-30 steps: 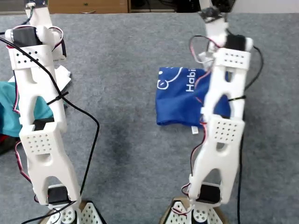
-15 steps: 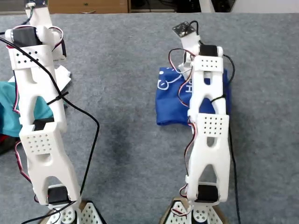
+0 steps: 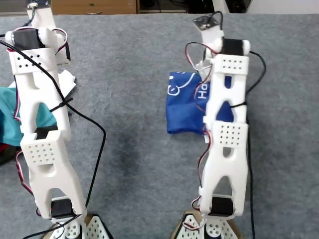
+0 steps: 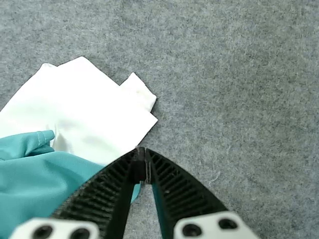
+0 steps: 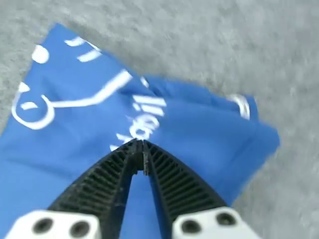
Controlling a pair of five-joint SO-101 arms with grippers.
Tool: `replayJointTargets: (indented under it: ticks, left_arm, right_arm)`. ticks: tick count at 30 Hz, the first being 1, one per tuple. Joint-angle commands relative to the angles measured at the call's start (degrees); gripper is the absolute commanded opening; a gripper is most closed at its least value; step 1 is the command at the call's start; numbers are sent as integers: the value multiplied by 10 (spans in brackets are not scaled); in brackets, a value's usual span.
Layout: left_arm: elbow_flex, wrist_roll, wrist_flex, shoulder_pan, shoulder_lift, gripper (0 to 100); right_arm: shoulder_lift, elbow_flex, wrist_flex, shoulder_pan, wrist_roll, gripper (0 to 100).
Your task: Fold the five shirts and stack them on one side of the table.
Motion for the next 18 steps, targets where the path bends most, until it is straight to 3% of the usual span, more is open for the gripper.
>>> replayJointTargets:
  ticks: [1,10,18]
  left_arm:
    - [3,-10,7,-27,-61,19]
    - [149,-49,7,-67,-233,19]
    - [370,-104,5,-114,-404,19]
  right_arm:
    - [-110,123,12,30,-30,16]
    - [-357,436,11,45,-66,169]
    - [-339,502,6,66,-145,303]
